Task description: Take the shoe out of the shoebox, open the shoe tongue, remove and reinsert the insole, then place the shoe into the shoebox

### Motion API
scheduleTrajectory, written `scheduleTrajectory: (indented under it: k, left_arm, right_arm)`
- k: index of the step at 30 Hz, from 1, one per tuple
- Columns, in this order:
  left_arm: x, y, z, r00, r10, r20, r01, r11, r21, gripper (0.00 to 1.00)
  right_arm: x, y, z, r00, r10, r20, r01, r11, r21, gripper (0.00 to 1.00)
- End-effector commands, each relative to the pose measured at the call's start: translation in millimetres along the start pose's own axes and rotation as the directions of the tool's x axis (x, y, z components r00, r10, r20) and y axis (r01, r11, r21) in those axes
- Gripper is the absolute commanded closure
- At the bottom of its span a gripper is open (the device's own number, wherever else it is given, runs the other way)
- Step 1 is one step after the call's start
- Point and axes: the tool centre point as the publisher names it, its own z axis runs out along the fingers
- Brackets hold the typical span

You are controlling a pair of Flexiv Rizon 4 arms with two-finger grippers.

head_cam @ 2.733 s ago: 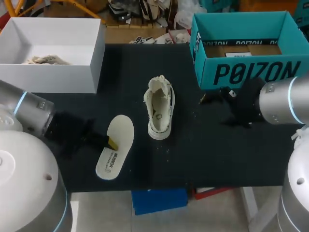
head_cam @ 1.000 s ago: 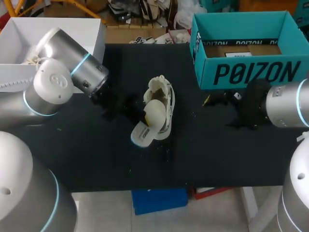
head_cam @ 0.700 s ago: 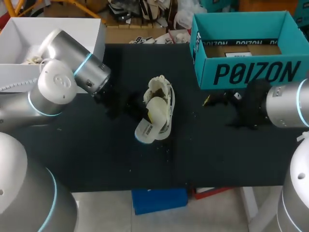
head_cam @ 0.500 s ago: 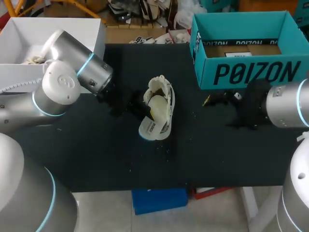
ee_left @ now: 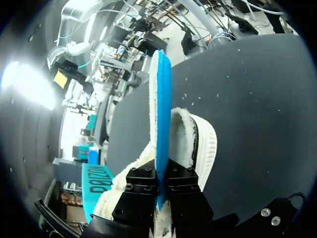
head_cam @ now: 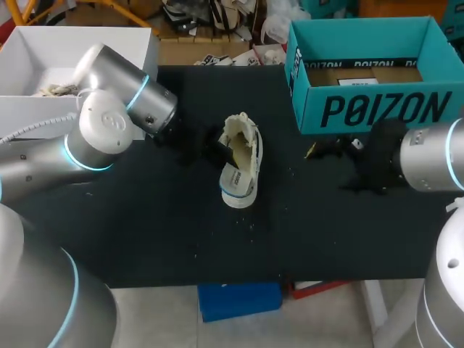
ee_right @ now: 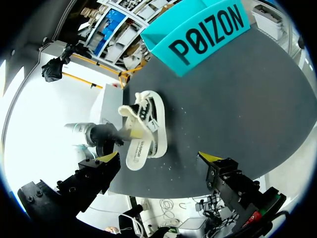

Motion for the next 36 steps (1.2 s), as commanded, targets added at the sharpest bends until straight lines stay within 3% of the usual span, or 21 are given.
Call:
scheduleTrajectory:
  k: [1, 3, 4, 17, 19, 22, 23, 28, 31, 36]
  left_arm:
    - [0.9, 7.2, 5.5, 1.0, -0.006, -0.016, 0.005, 0.999, -0.032, 0.93]
    - [1.0, 5.8, 3.2, 1.0, -0.01, -0.018, 0.009, 0.999, -0.038, 0.23]
    - [0.4, 2.6, 1.6, 1.0, -0.005, -0.019, 0.004, 0.999, -0.037, 0.02]
    - [5.3, -61.3, -20.1, 0.995, 0.083, -0.058, -0.084, 0.996, -0.005, 0.0]
    - [6.4, -67.6, -21.7, 0.994, 0.088, -0.06, -0.089, 0.996, -0.002, 0.08]
    - [8.5, -72.7, -21.6, 0.994, 0.093, -0.065, -0.093, 0.996, 0.003, 0.34]
    - [9.2, -72.9, -21.2, 0.993, 0.093, -0.066, -0.093, 0.996, 0.003, 0.36]
    - [14.2, -72.1, -14.9, 0.995, 0.079, -0.061, -0.078, 0.997, 0.02, 0.64]
    - [15.2, -72.5, -12.4, 0.995, 0.08, -0.061, -0.078, 0.997, 0.024, 1.0]
    - [14.9, -70.6, -12.9, 0.997, 0.074, -0.03, -0.074, 0.997, 0.016, 1.0]
  right_arm:
    - [0.3, 0.4, -0.9, 1.0, 0.0, -0.001, 0.0, 1.0, 0.003, 0.0]
    - [0.3, 0.4, -0.9, 1.0, 0.0, -0.001, 0.0, 1.0, 0.003, 0.0]
    - [0.3, 0.4, -0.9, 1.0, 0.0, -0.001, 0.0, 1.0, 0.003, 0.0]
    - [0.3, 0.4, -0.9, 1.0, 0.0, -0.001, 0.0, 1.0, 0.003, 0.0]
    - [0.3, 0.4, -0.9, 1.0, 0.0, -0.001, 0.0, 1.0, 0.003, 0.0]
    - [0.3, 0.4, -0.9, 1.0, 0.0, -0.001, 0.0, 1.0, 0.003, 0.0]
    - [0.3, 0.4, -0.9, 1.0, 0.0, -0.001, 0.0, 1.0, 0.003, 0.0]
    - [0.3, 0.4, -0.9, 1.0, 0.0, -0.001, 0.0, 1.0, 0.003, 0.0]
    - [0.3, 0.4, -0.9, 1.0, 0.0, -0.001, 0.0, 1.0, 0.003, 0.0]
    - [0.3, 0.4, -0.9, 1.0, 0.0, -0.001, 0.0, 1.0, 0.003, 0.0]
